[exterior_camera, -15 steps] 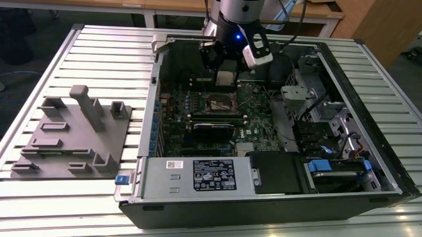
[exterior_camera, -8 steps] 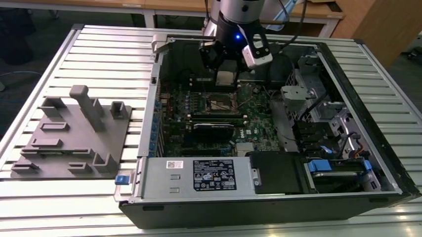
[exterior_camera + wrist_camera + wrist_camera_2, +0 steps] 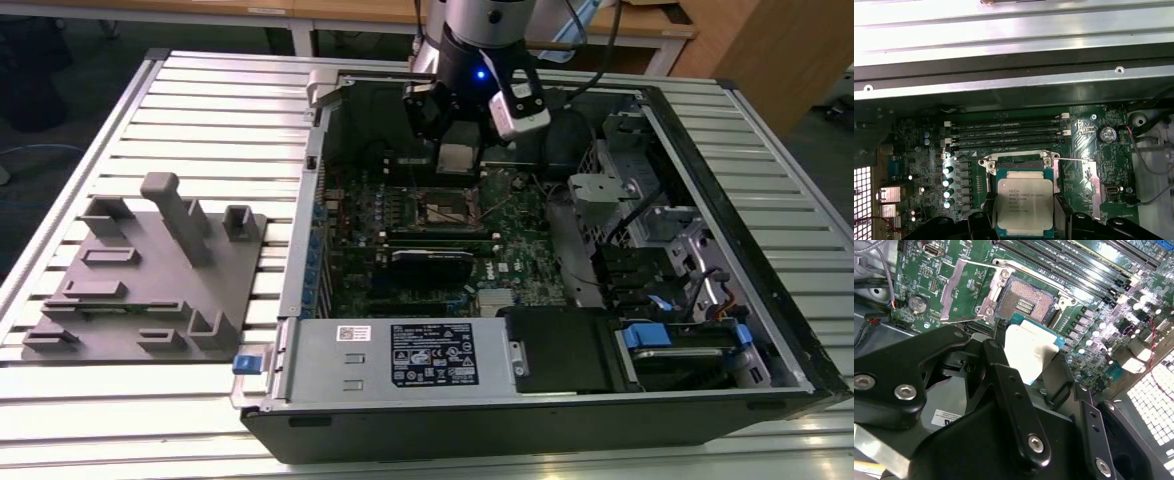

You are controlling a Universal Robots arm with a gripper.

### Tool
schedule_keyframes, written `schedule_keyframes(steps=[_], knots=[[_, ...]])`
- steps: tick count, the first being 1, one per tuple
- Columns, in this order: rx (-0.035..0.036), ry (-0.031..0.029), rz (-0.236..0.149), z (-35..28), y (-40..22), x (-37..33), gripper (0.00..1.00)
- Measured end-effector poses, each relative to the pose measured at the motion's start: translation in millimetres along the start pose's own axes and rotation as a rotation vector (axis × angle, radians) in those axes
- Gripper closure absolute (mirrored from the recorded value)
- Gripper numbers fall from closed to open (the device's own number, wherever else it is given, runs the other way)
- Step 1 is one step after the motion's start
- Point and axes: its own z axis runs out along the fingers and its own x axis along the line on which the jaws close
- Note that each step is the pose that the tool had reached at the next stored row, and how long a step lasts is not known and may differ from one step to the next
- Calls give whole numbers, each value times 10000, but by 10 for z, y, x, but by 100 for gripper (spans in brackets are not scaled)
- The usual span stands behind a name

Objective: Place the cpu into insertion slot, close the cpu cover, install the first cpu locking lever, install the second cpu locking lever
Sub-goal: 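Place the cpu into insertion slot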

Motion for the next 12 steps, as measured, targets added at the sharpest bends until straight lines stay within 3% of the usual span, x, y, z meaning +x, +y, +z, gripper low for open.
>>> schedule_keyframes(steps=[3,9,12], knots=[[-5,-20,235,1,0,0,46],[-5,-23,257,1,0,0,46],[-10,-47,524,3,0,0,46]])
